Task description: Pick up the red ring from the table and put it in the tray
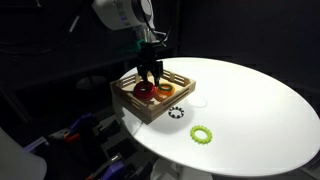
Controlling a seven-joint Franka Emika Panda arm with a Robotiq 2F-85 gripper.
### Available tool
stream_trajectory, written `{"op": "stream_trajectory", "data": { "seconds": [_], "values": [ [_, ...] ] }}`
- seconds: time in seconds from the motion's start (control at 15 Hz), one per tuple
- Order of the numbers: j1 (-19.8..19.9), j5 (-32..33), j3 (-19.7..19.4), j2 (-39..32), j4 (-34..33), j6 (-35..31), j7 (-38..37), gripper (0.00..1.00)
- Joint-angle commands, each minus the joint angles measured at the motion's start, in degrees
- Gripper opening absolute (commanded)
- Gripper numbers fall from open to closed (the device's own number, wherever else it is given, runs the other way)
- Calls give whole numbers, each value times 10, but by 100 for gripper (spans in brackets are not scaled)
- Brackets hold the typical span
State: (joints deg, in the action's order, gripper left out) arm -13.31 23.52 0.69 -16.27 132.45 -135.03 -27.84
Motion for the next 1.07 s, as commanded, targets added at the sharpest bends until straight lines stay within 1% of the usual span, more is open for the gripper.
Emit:
{"op": "stream_trajectory", "data": {
  "seconds": [0.0,0.33,0.67,0.87,1.0],
  "values": [
    [6,-2,-2,10,5,0,5,99],
    [21,-15,-7,19,-2,8,20,100],
    [47,-33,-14,43,-3,3,29,100],
    [67,-76,-9,60,0,-6,59,100],
    [80,-124,-4,72,0,-8,98,100]
  ]
}}
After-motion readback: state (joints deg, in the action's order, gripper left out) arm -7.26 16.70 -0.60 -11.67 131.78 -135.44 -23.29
